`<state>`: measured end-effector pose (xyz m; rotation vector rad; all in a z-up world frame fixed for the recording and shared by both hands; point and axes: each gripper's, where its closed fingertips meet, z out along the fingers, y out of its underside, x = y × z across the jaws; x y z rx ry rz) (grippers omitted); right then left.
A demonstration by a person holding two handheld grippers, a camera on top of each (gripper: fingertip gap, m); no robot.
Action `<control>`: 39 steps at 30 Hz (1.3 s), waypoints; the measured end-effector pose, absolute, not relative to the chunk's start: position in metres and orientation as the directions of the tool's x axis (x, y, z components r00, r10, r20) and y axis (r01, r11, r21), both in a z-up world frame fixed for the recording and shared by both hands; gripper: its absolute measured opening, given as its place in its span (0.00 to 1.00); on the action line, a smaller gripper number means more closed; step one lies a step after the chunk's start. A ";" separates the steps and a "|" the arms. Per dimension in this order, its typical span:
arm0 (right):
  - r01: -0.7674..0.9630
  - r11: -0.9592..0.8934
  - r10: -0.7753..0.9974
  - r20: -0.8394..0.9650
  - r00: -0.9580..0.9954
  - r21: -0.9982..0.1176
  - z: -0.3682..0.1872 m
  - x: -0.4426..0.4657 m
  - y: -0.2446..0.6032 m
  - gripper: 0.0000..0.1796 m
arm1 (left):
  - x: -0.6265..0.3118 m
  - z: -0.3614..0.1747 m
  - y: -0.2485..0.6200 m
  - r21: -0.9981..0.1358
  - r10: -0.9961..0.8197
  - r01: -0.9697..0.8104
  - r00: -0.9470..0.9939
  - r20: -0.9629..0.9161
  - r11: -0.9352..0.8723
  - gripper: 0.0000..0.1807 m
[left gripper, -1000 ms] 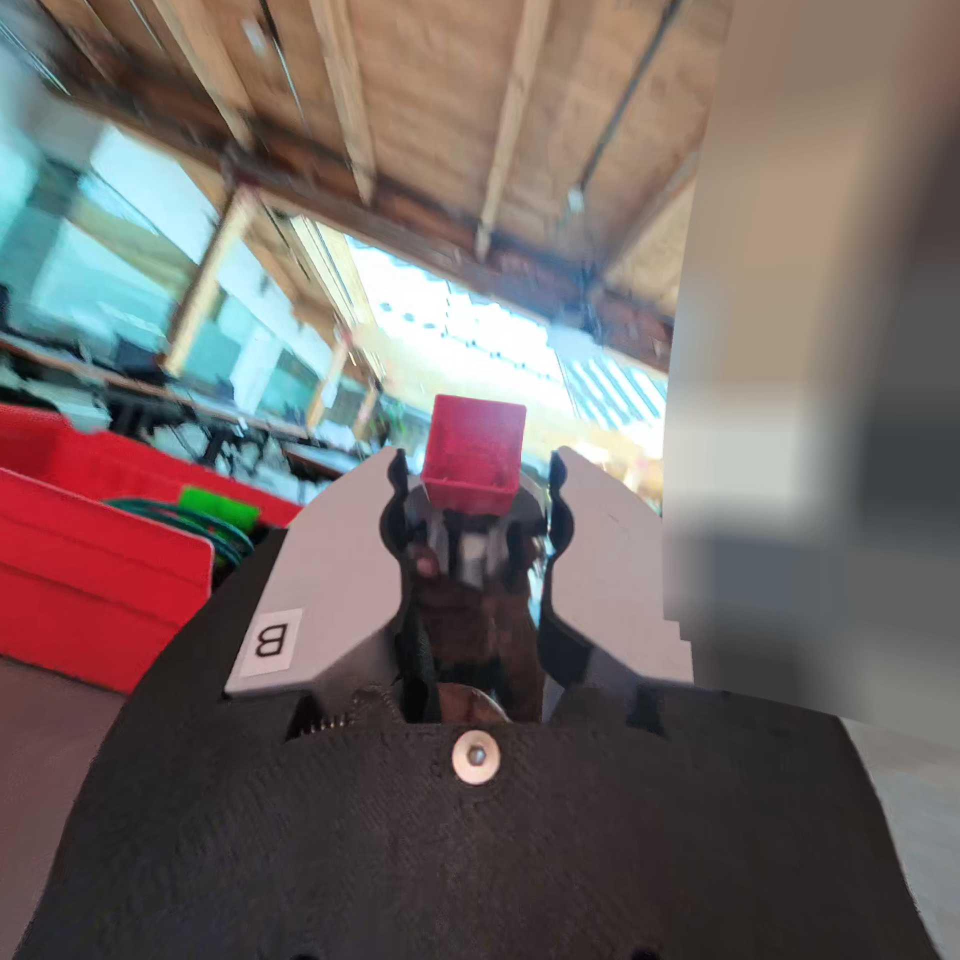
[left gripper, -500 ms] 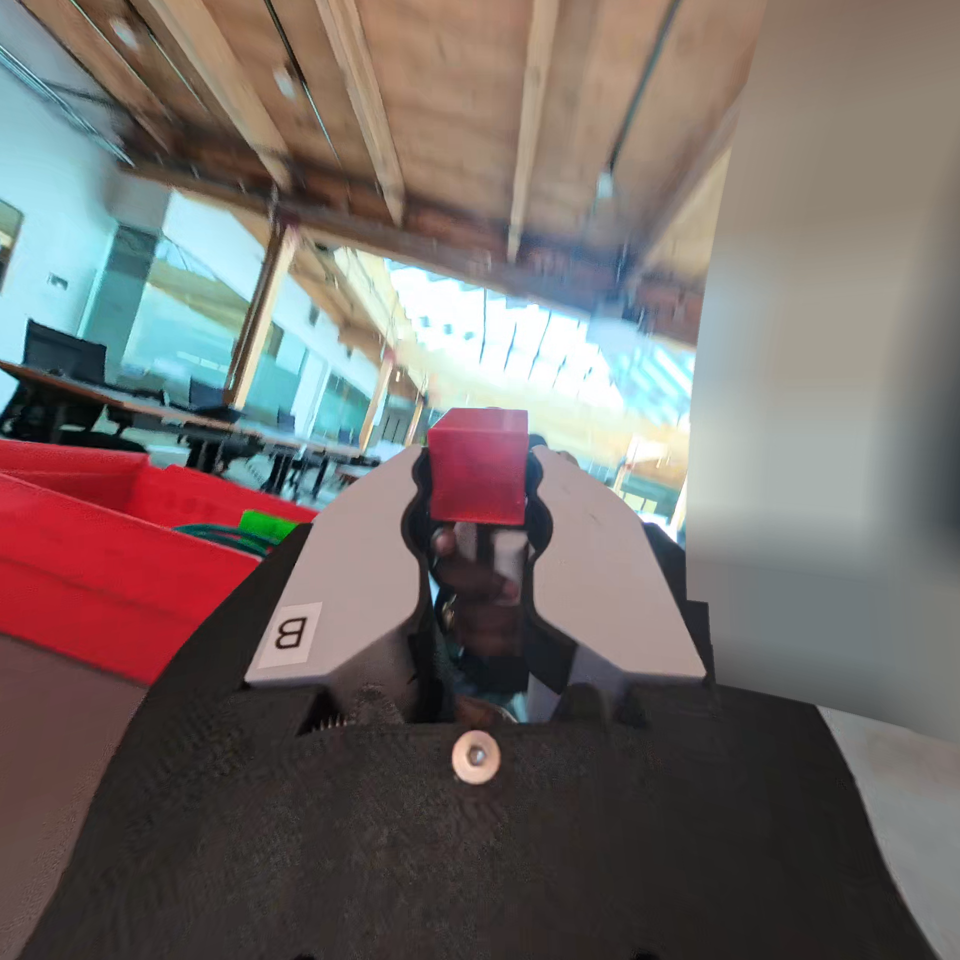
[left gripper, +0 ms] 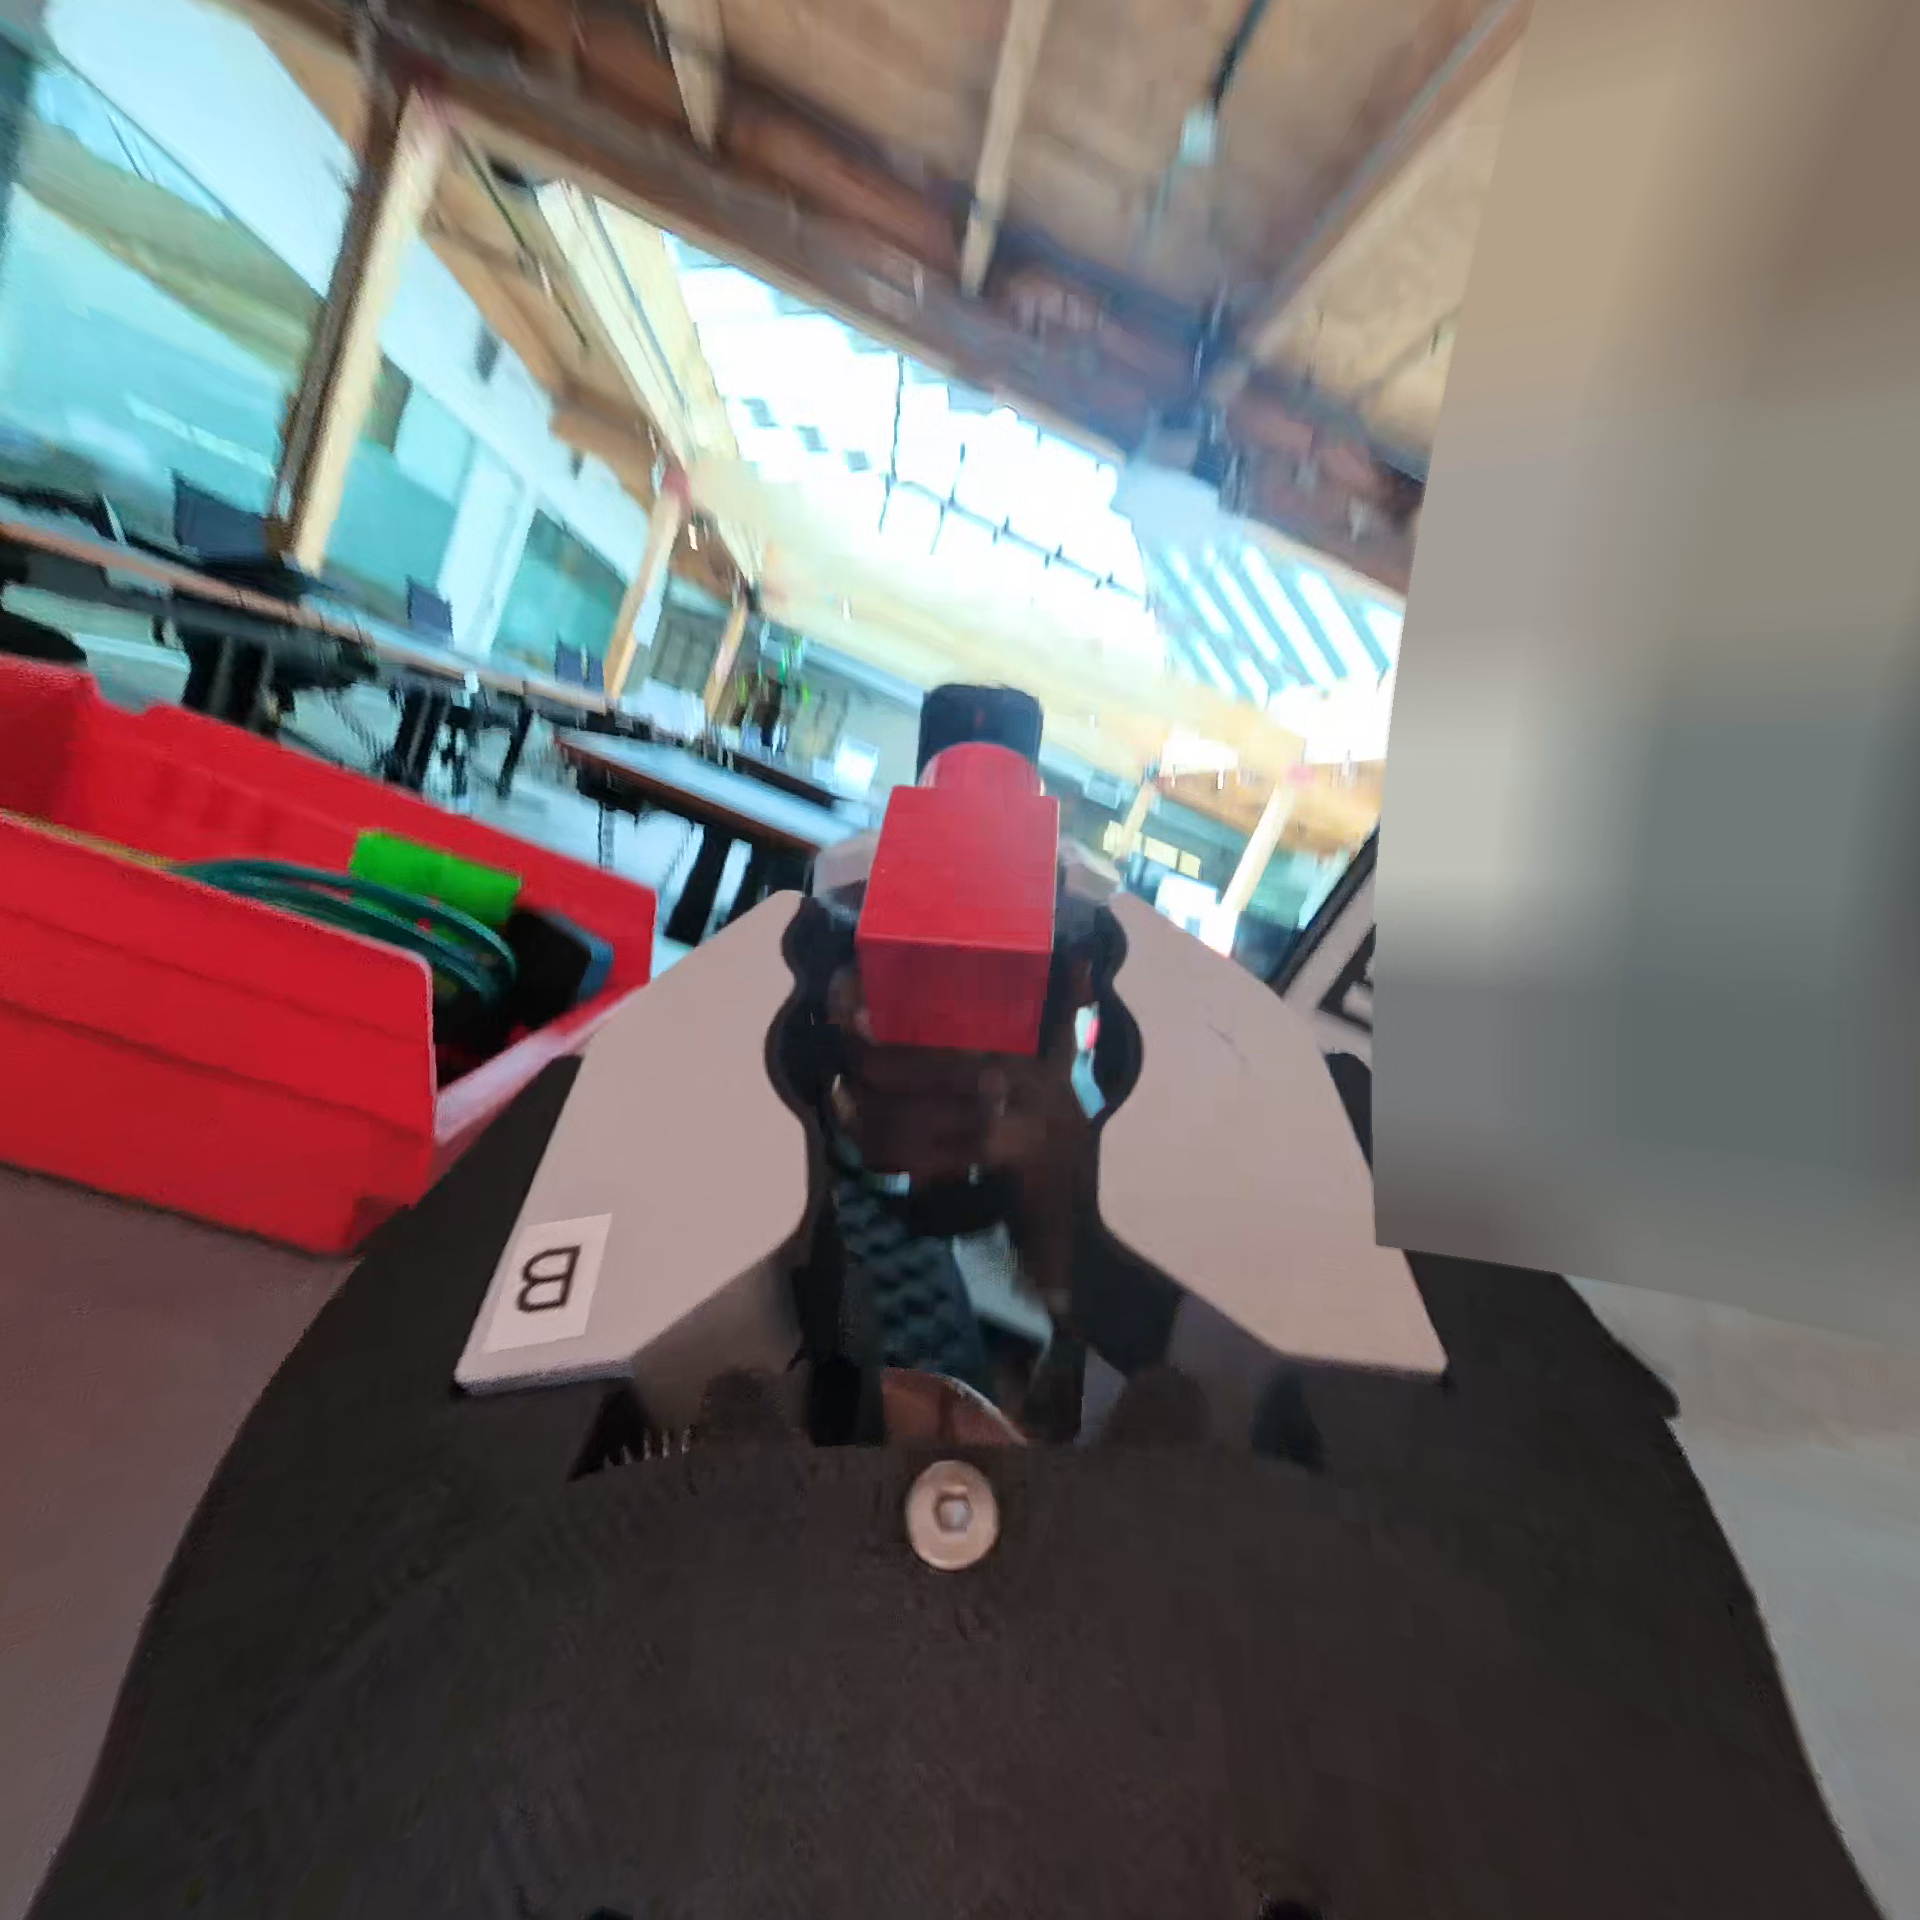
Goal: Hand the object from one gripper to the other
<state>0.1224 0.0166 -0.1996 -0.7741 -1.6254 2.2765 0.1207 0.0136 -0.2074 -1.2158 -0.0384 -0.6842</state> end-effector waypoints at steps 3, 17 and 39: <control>0.138 -0.242 0.486 -0.243 -0.839 -0.960 -0.209 0.129 0.014 0.18 | 0.129 -0.220 0.009 -0.916 -0.451 0.393 0.834 0.318 0.083 0.30; 0.004 -0.523 0.496 -0.308 -0.812 -0.852 -0.187 0.110 0.017 0.27 | 0.105 -0.195 0.012 -0.718 -0.418 0.577 0.805 0.420 0.389 0.20; 0.060 -0.358 0.492 -0.243 -0.836 -0.932 -0.198 0.119 0.007 0.19 | 0.114 -0.194 0.008 -0.829 -0.382 0.451 0.867 0.319 0.331 0.19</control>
